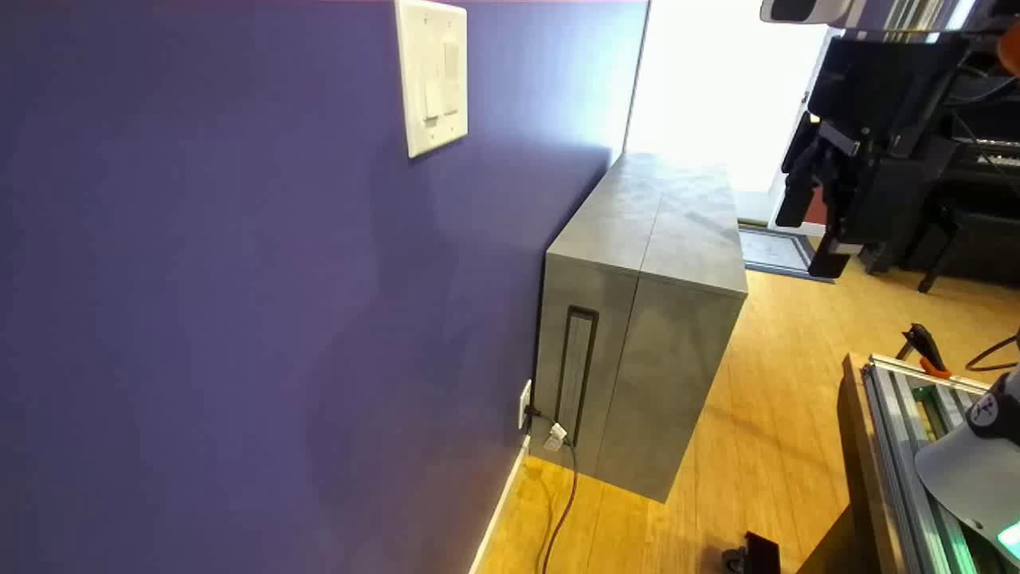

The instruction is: Switch off the light

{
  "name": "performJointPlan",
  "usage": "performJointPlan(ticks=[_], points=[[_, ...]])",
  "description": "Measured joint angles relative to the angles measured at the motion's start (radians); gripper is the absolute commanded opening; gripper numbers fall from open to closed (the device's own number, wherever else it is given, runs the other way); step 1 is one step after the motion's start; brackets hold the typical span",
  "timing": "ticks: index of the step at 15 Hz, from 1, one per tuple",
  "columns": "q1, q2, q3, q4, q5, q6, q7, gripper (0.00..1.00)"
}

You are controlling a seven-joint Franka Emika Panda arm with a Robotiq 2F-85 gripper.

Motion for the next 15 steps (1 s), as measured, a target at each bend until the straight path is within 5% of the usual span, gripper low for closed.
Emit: performJointPlan(ticks=[11, 15], points=[[-0.002, 0.0, -0.002, 0.0, 0.0, 0.002, 0.009, 1.0], [-0.001, -0.001, -0.054, 0.002, 0.048, 0.128, 0.0, 1.0]])
